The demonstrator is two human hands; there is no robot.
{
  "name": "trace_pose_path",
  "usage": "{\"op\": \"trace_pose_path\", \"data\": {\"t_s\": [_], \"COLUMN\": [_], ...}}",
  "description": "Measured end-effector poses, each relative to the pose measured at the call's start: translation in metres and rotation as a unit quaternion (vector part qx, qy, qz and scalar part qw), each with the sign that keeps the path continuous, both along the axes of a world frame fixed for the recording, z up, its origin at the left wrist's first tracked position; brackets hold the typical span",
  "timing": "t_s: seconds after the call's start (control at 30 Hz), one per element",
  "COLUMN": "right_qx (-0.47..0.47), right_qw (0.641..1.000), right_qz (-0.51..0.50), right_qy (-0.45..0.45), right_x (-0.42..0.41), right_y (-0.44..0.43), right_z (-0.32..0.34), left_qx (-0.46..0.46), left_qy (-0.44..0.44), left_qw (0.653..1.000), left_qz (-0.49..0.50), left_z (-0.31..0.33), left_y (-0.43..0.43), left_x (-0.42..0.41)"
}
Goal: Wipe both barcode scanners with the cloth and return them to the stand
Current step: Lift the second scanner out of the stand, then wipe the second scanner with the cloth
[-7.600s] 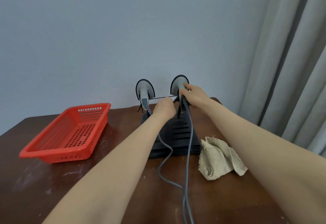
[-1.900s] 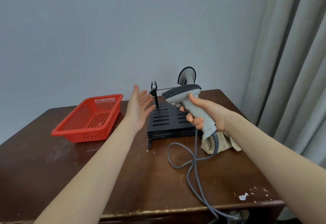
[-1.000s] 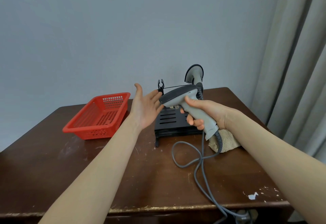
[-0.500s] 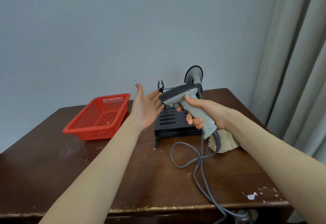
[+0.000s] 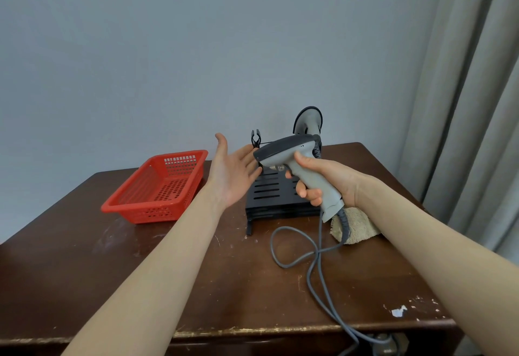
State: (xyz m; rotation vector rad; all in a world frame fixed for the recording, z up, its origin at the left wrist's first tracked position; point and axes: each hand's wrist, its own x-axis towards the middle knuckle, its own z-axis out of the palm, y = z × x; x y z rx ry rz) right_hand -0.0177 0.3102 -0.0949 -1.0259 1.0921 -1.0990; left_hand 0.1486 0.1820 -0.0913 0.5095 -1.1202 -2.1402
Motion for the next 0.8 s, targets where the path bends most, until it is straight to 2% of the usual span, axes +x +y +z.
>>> {"op": "trace_pose_path", "data": {"t_s": [0.2,0.37,0.5,0.63,0.73,0.8], "right_qx": [-0.016,0.002,0.0,0.022,0.021,0.018], "right_qw": [0.996,0.995,0.994,0.99,0.983,0.962], "right_qz": [-0.048,-0.051,-0.069,-0.133,-0.167,-0.224], "right_qy": [-0.068,-0.09,-0.088,-0.032,0.07,0.157], "right_x": [0.007,0.018,0.022,0.017,0.004,-0.011], "right_y": [-0.003,-0.007,-0.009,-0.005,-0.001,0.005], "right_z": [0.005,0.013,0.016,0.026,0.028,0.022], "left_qx": [-0.004,-0.069,-0.087,-0.094,-0.105,-0.087], "left_qy": [-0.094,-0.121,-0.117,-0.091,-0.075,-0.077], "left_qw": [0.995,0.986,0.988,0.991,0.992,0.993], "left_qz": [-0.043,-0.09,-0.045,-0.009,0.007,0.034], "left_z": [-0.025,-0.017,-0.003,0.0,0.0,0.002], "left_y": [0.015,0.047,0.067,0.072,0.07,0.067], "left_x": [0.006,-0.006,-0.029,-0.042,-0.049,-0.051]}}
